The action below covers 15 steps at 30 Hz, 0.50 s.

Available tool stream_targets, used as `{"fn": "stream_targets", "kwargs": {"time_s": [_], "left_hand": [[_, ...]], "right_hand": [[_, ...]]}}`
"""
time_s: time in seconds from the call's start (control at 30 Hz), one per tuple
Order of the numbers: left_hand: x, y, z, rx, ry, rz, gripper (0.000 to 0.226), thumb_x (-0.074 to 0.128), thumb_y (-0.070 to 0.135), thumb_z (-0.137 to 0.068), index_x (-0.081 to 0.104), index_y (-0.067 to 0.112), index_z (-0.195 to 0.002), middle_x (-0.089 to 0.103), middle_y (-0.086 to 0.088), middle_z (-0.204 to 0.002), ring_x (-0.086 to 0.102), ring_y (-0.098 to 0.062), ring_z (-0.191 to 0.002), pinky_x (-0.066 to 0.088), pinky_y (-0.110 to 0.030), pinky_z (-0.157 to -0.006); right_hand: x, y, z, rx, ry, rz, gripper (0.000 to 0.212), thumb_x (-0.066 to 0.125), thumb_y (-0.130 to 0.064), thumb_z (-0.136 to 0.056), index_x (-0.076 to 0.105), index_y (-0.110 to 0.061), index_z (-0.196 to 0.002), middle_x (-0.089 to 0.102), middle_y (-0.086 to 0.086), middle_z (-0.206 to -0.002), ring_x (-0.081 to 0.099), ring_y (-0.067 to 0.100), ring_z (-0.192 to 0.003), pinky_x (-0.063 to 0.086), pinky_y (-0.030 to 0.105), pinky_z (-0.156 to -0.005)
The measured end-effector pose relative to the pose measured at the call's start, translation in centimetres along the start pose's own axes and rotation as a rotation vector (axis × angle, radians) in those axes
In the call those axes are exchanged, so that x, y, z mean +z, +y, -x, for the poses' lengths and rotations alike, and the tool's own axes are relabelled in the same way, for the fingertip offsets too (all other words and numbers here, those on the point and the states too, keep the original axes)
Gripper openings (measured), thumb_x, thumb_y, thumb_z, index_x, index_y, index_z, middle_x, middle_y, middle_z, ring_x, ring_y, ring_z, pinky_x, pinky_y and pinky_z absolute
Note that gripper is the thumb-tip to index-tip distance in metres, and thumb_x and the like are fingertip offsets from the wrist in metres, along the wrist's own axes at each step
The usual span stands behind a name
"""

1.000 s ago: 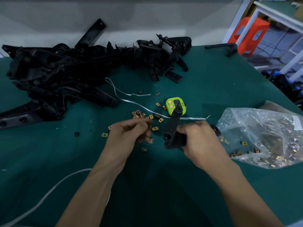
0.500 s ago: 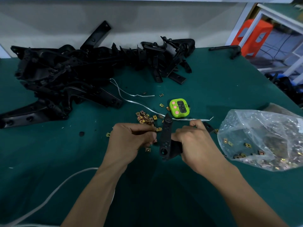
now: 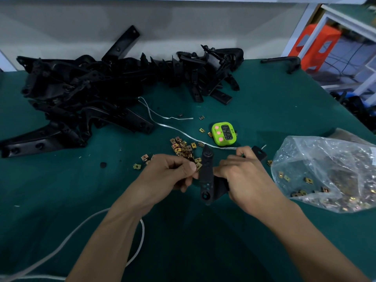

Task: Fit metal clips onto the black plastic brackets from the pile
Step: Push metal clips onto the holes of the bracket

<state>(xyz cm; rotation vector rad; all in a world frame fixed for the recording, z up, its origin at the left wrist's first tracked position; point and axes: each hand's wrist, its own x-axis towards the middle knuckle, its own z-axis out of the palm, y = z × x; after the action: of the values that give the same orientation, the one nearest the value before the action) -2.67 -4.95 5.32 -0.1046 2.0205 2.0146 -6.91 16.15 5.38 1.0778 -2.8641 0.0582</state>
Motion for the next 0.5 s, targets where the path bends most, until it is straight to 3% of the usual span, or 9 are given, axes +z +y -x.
{"fn": "stream_targets", "kwargs": {"time_s": [0.17, 0.27, 0.4, 0.5], "left_hand": [[-0.59, 0.31, 0.11, 0.031, -0.089, -0.010, 0.025, 0.069, 0.040, -0.082, 0.078, 0.019, -0.072, 0.064, -0.002, -0.065, 0.059, -0.011, -0.062, 0.049, -0.020, -0.060], [-0.73, 0.57, 0.22, 0.030, -0.104, -0.017, 0.023, 0.072, 0.039, -0.080, 0.079, 0.019, -0.071, 0.066, -0.004, -0.063, 0.060, -0.013, -0.057, 0.044, -0.018, -0.053], [-0.50, 0.12, 0.09, 0.044, -0.028, -0.013, 0.021, 0.074, 0.036, -0.076, 0.080, 0.017, -0.068, 0.065, -0.004, -0.058, 0.058, -0.012, -0.050, 0.040, -0.017, -0.045], [-0.91, -0.20, 0.17, 0.018, -0.029, -0.068, 0.022, 0.077, 0.039, -0.072, 0.079, 0.018, -0.066, 0.064, -0.003, -0.055, 0.058, -0.011, -0.048, 0.040, -0.017, -0.044]], "right_hand": [[-0.23, 0.34, 0.10, -0.114, -0.003, 0.047, 0.040, 0.070, 0.005, -0.055, 0.068, -0.029, -0.077, 0.043, -0.011, -0.058, 0.043, 0.016, -0.059, 0.030, 0.034, -0.075], [-0.36, 0.42, 0.16, -0.179, 0.021, 0.063, 0.034, 0.072, 0.002, -0.064, 0.064, -0.030, -0.075, 0.042, -0.011, -0.059, 0.042, 0.017, -0.060, 0.030, 0.034, -0.075], [-0.43, 0.28, -0.07, -0.225, -0.007, 0.081, 0.049, 0.071, 0.000, -0.066, 0.037, -0.035, -0.071, 0.044, -0.010, -0.058, 0.044, 0.018, -0.060, 0.030, 0.033, -0.074], [-0.28, 0.07, 0.02, -0.261, -0.083, 0.105, 0.029, 0.064, -0.003, -0.070, 0.050, -0.029, -0.067, 0.048, -0.010, -0.059, 0.046, 0.016, -0.062, 0.032, 0.032, -0.076]]}}
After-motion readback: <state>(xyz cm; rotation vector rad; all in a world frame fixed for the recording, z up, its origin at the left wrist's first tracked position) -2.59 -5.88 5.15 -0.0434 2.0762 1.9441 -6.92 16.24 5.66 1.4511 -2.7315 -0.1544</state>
